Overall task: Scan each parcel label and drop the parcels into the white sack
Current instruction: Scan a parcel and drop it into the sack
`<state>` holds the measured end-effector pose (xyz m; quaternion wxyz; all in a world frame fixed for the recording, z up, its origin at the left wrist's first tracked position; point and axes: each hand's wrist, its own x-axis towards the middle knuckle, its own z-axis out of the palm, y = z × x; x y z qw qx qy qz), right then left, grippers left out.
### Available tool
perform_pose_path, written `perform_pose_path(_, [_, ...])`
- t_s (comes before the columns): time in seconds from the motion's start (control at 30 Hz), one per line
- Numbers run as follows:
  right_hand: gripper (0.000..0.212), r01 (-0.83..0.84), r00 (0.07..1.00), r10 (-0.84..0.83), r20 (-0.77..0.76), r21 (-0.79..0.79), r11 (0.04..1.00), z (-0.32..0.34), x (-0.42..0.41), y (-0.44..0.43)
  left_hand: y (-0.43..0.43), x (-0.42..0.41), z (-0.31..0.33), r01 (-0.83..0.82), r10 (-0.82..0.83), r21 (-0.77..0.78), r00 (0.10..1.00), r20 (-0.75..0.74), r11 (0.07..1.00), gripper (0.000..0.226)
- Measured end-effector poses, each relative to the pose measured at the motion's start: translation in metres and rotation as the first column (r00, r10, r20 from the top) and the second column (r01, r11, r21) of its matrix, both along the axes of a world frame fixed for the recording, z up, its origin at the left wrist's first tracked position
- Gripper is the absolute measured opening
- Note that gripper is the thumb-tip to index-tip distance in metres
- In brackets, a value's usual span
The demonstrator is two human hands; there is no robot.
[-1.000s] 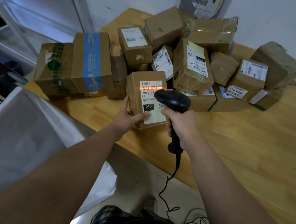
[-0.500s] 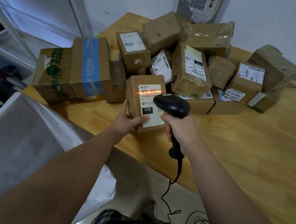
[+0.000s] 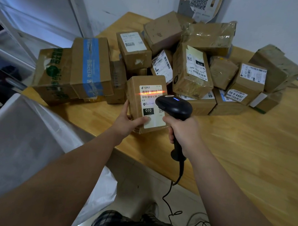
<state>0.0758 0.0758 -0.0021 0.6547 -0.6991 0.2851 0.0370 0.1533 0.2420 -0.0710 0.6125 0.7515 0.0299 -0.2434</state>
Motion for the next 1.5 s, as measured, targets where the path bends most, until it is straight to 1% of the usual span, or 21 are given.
perform_pose_path(0.17, [0.031, -0.007, 0.999, 0.007, 0.040, 0.007, 1.000, -0.003, -0.003, 0.000, 0.000, -0.002, 0.000, -0.004, 0.004, -0.020, 1.000, 0.004, 1.000, 0.105])
perform_pose_path(0.33, [0.031, -0.028, 0.994, 0.025, 0.102, 0.030, 0.999, -0.002, -0.012, 0.010, 0.001, -0.020, 0.012, 0.003, 0.002, -0.065, 0.998, 0.067, 0.998, 0.097])
perform_pose_path(0.4, [0.034, -0.040, 0.992, 0.034, 0.119, 0.046, 0.998, -0.001, -0.014, 0.023, 0.013, -0.030, 0.013, 0.022, -0.017, -0.074, 0.997, 0.078, 0.997, 0.101])
perform_pose_path(0.53, [0.040, -0.124, 0.981, 0.116, 0.153, 0.045, 0.991, -0.004, -0.019, 0.069, 0.065, -0.061, 0.016, -0.013, 0.021, -0.095, 0.997, 0.079, 0.995, 0.103])
perform_pose_path(0.6, [0.044, -0.176, 0.977, 0.168, 0.132, 0.052, 0.983, -0.009, -0.023, 0.102, 0.103, -0.078, 0.013, -0.043, 0.050, -0.081, 0.994, 0.098, 0.996, 0.098])
perform_pose_path(0.7, [0.040, -0.252, 0.965, 0.244, 0.092, 0.088, 0.964, -0.024, -0.032, 0.158, 0.170, -0.104, 0.004, -0.118, 0.126, -0.088, 0.988, 0.091, 0.989, 0.093])
perform_pose_path(0.77, [0.040, -0.318, 0.948, 0.315, 0.044, 0.078, 0.945, -0.038, -0.040, 0.194, 0.217, -0.121, -0.005, -0.161, 0.163, -0.032, 0.985, 0.055, 0.986, 0.091])
perform_pose_path(0.83, [0.040, -0.364, 0.929, 0.368, -0.045, 0.086, 0.928, -0.058, -0.047, 0.223, 0.259, -0.138, -0.019, -0.192, 0.189, 0.078, 0.981, 0.040, 0.978, 0.090])
perform_pose_path(0.87, [0.039, -0.377, 0.917, 0.387, -0.100, 0.101, 0.921, -0.069, -0.051, 0.234, 0.278, -0.145, -0.028, -0.202, 0.198, 0.177, 0.979, 0.040, 0.963, 0.095])
perform_pose_path(0.9, [0.038, -0.390, 0.901, 0.405, -0.156, 0.119, 0.913, -0.081, -0.054, 0.243, 0.296, -0.150, -0.038, -0.202, 0.199, 0.306, 0.979, 0.043, 0.930, 0.100])
perform_pose_path(0.93, [0.037, -0.407, 0.880, 0.425, -0.211, 0.126, 0.905, -0.095, -0.056, 0.250, 0.312, -0.152, -0.047, -0.177, 0.180, 0.450, 0.983, 0.036, 0.875, 0.104])
perform_pose_path(0.97, [0.035, -0.428, 0.856, 0.444, -0.264, 0.118, 0.896, -0.108, -0.057, 0.255, 0.327, -0.153, -0.056, -0.139, 0.156, 0.590, 0.988, 0.024, 0.795, 0.107])
perform_pose_path(1.03, [0.027, -0.474, 0.819, 0.469, -0.332, 0.072, 0.878, -0.133, -0.058, 0.266, 0.350, -0.146, -0.070, 0.001, 0.047, 0.815, 0.998, -0.034, 0.579, 0.104])
perform_pose_path(1.1, [0.015, -0.510, 0.794, 0.488, -0.362, 0.038, 0.859, -0.156, -0.056, 0.282, 0.367, -0.133, -0.093, 0.144, -0.092, 0.918, 0.989, -0.118, 0.370, 0.096])
perform_pose_path(1.13, [0.011, -0.536, 0.779, 0.506, -0.371, 0.026, 0.844, -0.166, -0.052, 0.291, 0.373, -0.125, -0.108, 0.191, -0.154, 0.930, 0.977, -0.149, 0.313, 0.092])
perform_pose_path(1.2, [0.013, -0.596, 0.744, 0.553, -0.376, 0.000, 0.803, -0.187, -0.042, 0.312, 0.381, -0.111, -0.147, 0.283, -0.265, 0.930, 0.939, -0.218, 0.236, 0.088])
perform_pose_path(1.27, [0.023, -0.650, 0.707, 0.603, -0.370, -0.003, 0.760, -0.210, -0.030, 0.334, 0.384, -0.099, -0.189, 0.390, -0.340, 0.904, 0.886, -0.316, 0.175, 0.083])
perform_pose_path(1.3, [0.028, -0.674, 0.689, 0.626, -0.366, -0.005, 0.739, -0.222, -0.025, 0.345, 0.385, -0.094, -0.210, 0.464, -0.376, 0.876, 0.841, -0.389, 0.130, 0.080])
perform_pose_path(1.4, [0.038, -0.749, 0.629, 0.658, -0.413, -0.094, 0.656, -0.265, -0.013, 0.367, 0.387, -0.089, -0.265, 0.629, -0.426, 0.777, 0.702, -0.570, -0.003, 0.073])
perform_pose_path(1.47, [0.044, -0.786, 0.585, 0.652, -0.482, -0.139, 0.603, -0.293, -0.010, 0.374, 0.390, -0.094, -0.297, 0.670, -0.434, 0.740, 0.651, -0.622, -0.057, 0.072])
perform_pose_path(1.5, [0.047, -0.796, 0.571, 0.640, -0.514, -0.153, 0.586, -0.306, -0.008, 0.376, 0.392, -0.098, -0.313, 0.673, -0.440, 0.736, 0.642, -0.628, -0.068, 0.072])
